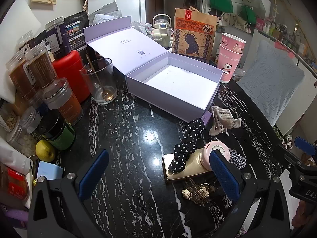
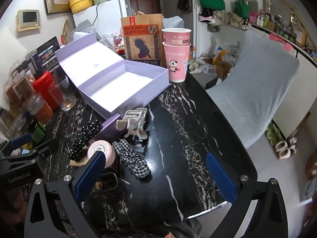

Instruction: Organize rigid objects

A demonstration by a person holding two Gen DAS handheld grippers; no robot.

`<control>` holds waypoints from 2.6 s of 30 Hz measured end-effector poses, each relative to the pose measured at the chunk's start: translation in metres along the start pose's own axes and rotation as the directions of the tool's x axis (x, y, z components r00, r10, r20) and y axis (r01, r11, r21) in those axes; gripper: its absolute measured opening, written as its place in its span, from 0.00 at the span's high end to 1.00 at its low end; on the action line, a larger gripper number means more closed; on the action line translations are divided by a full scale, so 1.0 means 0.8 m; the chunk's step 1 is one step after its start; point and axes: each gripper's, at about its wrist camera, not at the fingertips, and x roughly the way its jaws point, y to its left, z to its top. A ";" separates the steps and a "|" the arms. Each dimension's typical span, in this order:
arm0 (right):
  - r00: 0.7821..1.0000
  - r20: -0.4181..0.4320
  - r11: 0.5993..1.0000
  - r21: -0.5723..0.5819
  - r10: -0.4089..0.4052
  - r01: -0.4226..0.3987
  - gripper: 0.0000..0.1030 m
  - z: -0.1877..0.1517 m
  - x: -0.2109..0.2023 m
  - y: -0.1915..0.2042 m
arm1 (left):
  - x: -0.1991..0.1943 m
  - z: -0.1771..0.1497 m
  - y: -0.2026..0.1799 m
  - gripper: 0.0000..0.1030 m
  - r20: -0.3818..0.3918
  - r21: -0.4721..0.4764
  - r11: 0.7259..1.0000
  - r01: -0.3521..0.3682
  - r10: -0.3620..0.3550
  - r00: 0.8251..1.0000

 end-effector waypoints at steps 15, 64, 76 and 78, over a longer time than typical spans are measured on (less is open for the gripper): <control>1.000 -0.011 1.000 0.003 -0.006 0.006 0.00 0.001 0.002 -0.001 | 0.001 0.001 0.001 0.00 -0.002 -0.001 1.000 0.000 0.000 1.000; 0.999 -0.015 0.999 -0.024 0.030 -0.030 0.00 -0.015 -0.006 0.002 | -0.009 -0.017 0.000 0.00 -0.010 0.008 1.000 -0.008 0.008 1.000; 0.991 -0.040 0.990 -0.055 0.129 -0.131 0.00 -0.034 0.001 0.016 | -0.005 -0.041 0.009 0.00 -0.046 -0.021 1.000 0.003 -0.004 0.999; 0.987 -0.048 0.987 -0.055 0.150 -0.153 0.00 -0.038 0.005 0.018 | -0.003 -0.045 0.010 0.00 -0.055 -0.025 1.000 0.007 -0.008 0.998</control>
